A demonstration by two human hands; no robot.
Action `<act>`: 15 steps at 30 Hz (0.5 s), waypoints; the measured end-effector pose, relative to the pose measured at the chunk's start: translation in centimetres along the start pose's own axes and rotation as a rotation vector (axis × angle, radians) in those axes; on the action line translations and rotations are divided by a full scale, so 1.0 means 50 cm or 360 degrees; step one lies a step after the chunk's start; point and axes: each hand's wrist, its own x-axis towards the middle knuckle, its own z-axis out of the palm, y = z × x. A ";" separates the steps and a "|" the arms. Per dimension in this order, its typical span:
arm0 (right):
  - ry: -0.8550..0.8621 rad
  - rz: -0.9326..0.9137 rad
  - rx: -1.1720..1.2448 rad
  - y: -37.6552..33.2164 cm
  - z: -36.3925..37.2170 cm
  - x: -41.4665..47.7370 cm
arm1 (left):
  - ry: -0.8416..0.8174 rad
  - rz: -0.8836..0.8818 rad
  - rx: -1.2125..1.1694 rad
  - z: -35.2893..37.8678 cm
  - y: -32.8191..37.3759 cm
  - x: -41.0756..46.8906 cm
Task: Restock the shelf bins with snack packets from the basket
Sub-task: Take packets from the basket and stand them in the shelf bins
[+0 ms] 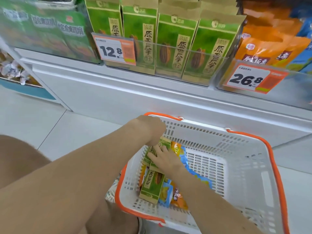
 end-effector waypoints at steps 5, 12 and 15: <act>0.0400 -0.0009 0.0221 0.029 0.013 -0.011 | 0.0062 -0.0180 -0.0041 -0.026 0.008 -0.021; 0.0956 0.0622 0.1732 0.052 -0.121 -0.081 | 0.0028 -0.0514 -0.0592 -0.082 -0.018 -0.072; 0.1153 0.0743 0.1960 0.064 -0.184 -0.111 | -0.0030 -0.0320 -0.1007 -0.102 -0.017 -0.092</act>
